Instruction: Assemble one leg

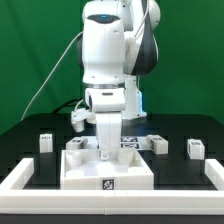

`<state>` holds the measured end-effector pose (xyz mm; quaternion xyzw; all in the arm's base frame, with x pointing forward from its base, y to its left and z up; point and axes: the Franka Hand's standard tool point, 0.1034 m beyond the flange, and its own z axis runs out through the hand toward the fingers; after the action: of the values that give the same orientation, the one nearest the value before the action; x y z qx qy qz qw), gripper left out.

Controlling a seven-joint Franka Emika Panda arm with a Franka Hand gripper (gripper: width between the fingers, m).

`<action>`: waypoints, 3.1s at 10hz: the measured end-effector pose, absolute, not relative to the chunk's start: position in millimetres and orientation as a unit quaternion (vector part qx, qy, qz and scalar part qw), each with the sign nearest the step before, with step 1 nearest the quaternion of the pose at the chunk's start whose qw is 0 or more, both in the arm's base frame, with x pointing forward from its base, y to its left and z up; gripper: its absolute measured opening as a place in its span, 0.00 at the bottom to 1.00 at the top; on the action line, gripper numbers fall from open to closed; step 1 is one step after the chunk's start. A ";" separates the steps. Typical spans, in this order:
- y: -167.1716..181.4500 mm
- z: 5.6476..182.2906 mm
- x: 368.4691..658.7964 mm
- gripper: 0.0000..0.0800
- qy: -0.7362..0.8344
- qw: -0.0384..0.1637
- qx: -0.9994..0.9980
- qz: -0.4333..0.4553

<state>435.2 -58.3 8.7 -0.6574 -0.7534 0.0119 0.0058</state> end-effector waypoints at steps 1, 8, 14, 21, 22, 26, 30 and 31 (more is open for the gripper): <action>-54.0 8.6 435.5 0.07 -0.741 0.006 -0.671 0.011; 41.8 8.5 467.4 0.07 -0.711 0.010 -0.703 -0.008; 76.0 8.7 483.7 0.07 -0.719 0.015 -0.694 -0.018; 74.2 8.3 483.4 0.79 -0.718 0.015 -0.695 -0.018; 74.2 8.3 483.4 0.81 -0.718 0.015 -0.695 -0.018; 77.8 16.2 482.0 0.81 -0.708 0.012 -0.706 -0.019; 90.6 69.5 465.5 0.81 -0.675 -0.018 -0.737 -0.032; 90.5 66.1 465.3 0.81 -0.675 -0.016 -0.737 -0.031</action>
Offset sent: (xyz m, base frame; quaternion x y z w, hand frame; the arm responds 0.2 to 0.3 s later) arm 0.0174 0.0612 -0.0066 0.0116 0.0106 0.0518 0.9985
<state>465.3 90.5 66.1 -0.7368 -0.6752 -0.0311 -0.0158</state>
